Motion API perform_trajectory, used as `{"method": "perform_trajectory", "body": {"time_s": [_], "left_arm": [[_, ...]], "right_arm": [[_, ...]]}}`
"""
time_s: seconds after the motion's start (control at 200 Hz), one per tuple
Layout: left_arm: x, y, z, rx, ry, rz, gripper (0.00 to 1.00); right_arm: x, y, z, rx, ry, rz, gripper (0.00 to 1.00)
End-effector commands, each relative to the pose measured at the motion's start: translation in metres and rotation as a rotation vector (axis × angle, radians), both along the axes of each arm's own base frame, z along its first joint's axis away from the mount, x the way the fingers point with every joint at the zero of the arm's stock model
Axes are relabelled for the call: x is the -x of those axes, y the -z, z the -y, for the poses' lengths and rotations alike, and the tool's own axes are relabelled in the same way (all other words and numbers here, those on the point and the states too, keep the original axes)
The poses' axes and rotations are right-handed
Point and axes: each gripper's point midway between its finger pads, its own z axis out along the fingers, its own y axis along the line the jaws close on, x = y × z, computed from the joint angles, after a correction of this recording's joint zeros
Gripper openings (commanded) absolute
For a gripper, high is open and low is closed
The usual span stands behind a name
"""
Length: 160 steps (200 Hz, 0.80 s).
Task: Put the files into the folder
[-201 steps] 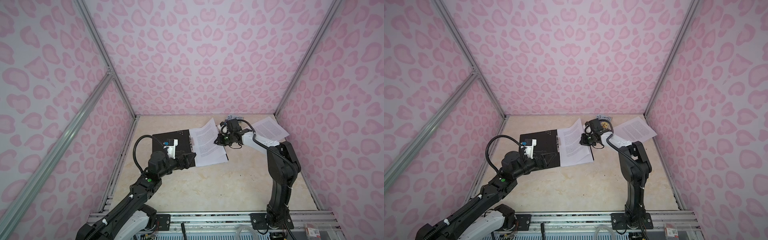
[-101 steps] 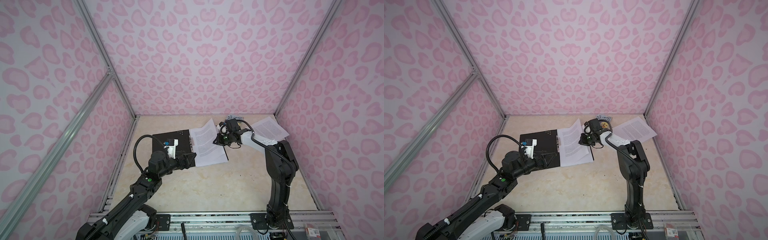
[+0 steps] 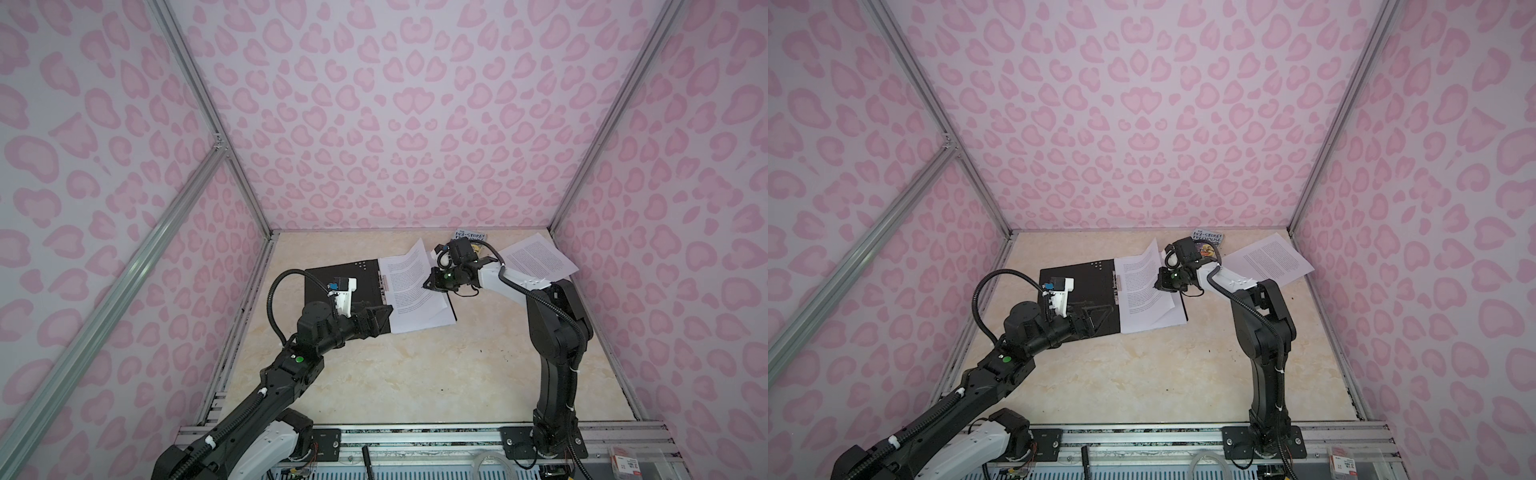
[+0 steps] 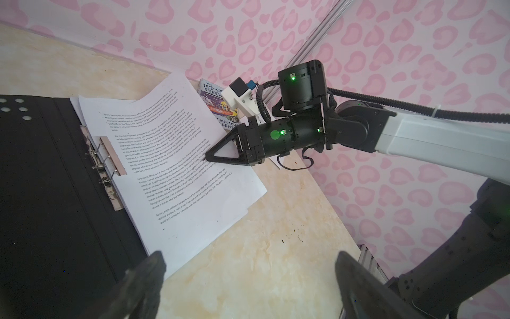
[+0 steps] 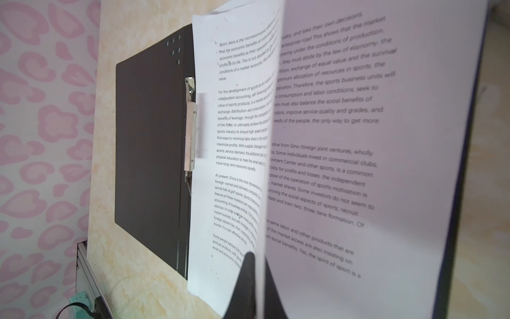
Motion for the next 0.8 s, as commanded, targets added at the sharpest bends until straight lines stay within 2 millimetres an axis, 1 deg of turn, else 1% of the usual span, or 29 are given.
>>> {"method": "perform_trajectory", "body": {"time_s": [0.0, 0.2, 0.23, 0.305, 0.5, 0.615, 0.695, 0.795], "left_arm": [[-0.002, -0.011, 0.001, 0.006, 0.006, 0.045, 0.97], [-0.002, -0.009, 0.001, 0.004, 0.005, 0.041, 0.97], [-0.002, -0.010, 0.002, 0.004, 0.007, 0.040, 0.97], [-0.002, -0.009, 0.002, 0.004, 0.007, 0.040, 0.97], [-0.002, -0.010, 0.002, 0.005, 0.008, 0.042, 0.97], [-0.002, -0.011, 0.001, 0.005, 0.007, 0.043, 0.97], [-0.001, -0.011, 0.001, 0.004, 0.006, 0.045, 0.97], [-0.002, -0.011, 0.001, 0.003, 0.005, 0.044, 0.97]], "right_arm": [[0.002, 0.006, -0.001, 0.004, -0.010, -0.015, 0.00], [0.003, 0.010, 0.000, 0.012, -0.009, -0.022, 0.00], [0.003, 0.011, 0.000, 0.015, -0.008, -0.025, 0.03], [0.003, 0.013, 0.002, 0.021, -0.003, -0.034, 0.17], [0.002, 0.019, 0.008, 0.064, 0.020, -0.051, 0.41], [0.002, 0.022, 0.015, 0.097, 0.040, -0.056, 0.47], [0.003, 0.024, 0.021, 0.125, 0.053, -0.061, 0.53], [0.003, 0.024, 0.030, 0.162, 0.075, -0.058, 0.58]]}}
